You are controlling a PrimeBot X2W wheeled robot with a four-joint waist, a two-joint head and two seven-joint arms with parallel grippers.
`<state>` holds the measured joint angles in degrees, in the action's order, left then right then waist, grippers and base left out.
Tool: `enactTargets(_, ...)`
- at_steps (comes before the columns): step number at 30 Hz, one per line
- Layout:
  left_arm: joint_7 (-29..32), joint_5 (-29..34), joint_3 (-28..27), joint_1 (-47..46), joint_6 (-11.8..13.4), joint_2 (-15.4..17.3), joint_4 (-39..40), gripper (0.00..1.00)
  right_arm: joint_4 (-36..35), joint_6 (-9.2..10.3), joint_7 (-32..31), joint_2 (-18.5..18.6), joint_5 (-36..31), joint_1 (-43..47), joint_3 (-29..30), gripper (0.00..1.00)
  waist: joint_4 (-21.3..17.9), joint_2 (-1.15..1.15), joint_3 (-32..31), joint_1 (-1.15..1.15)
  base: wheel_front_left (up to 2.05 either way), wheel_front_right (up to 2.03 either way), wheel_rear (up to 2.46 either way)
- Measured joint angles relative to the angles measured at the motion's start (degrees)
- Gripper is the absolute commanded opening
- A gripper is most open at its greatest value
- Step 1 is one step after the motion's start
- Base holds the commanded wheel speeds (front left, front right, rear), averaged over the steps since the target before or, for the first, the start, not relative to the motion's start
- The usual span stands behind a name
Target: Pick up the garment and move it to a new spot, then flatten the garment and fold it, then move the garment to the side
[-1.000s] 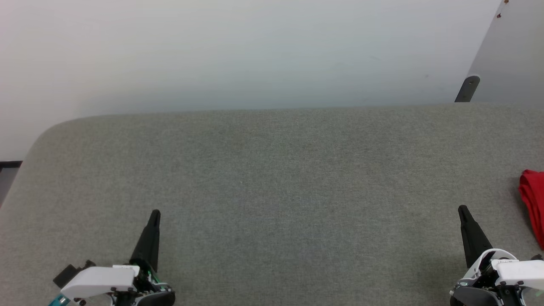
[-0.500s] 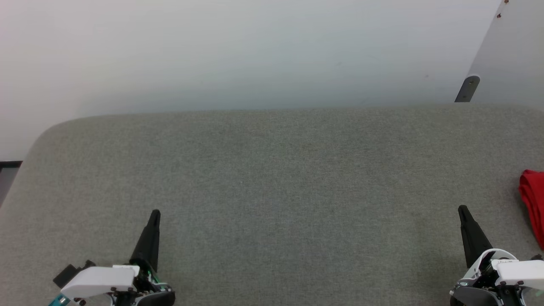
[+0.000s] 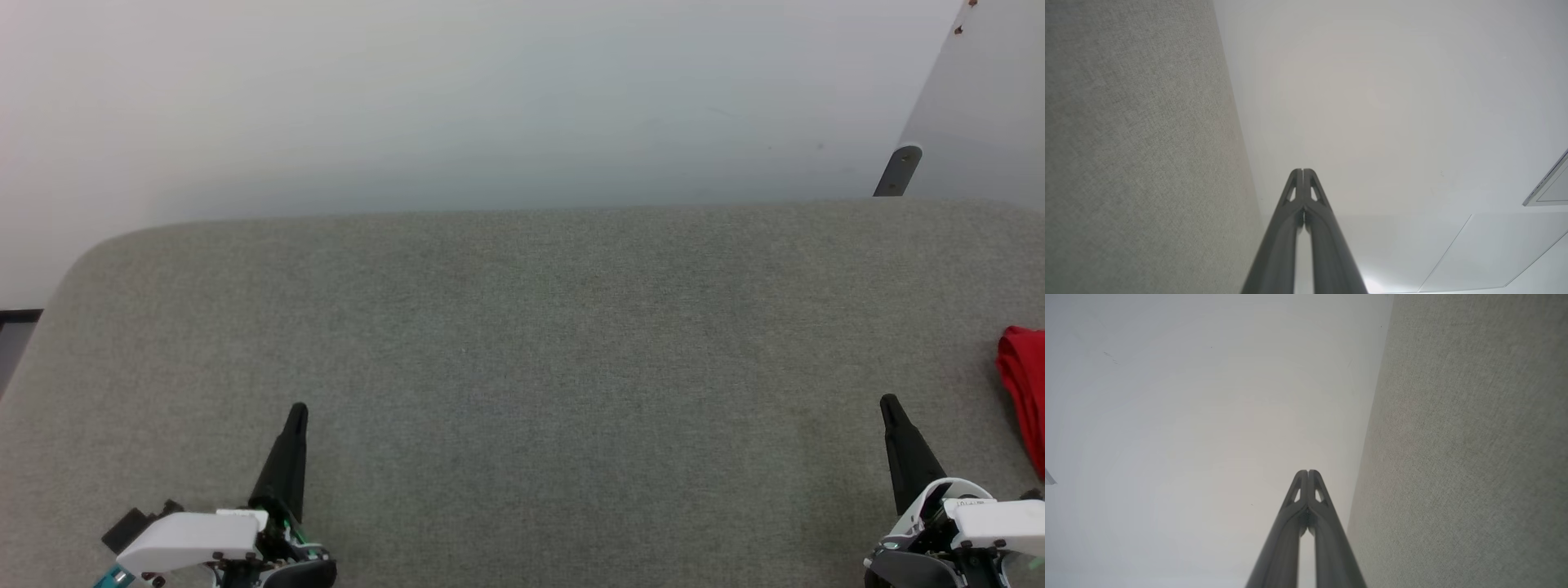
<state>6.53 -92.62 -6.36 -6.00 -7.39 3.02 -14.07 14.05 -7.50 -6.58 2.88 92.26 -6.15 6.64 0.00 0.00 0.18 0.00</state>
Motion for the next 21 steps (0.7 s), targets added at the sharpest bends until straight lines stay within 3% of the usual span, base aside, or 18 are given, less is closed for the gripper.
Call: enactTargets(21, 0.0, 0.0, 0.0, 0.0, 0.0, 0.0, 0.0, 0.00, 0.0, 0.00, 0.0, 0.0, 0.0, 0.0, 0.0, 0.00, 0.0, 0.00, 0.0, 0.00, 0.00, 0.00, 0.00)
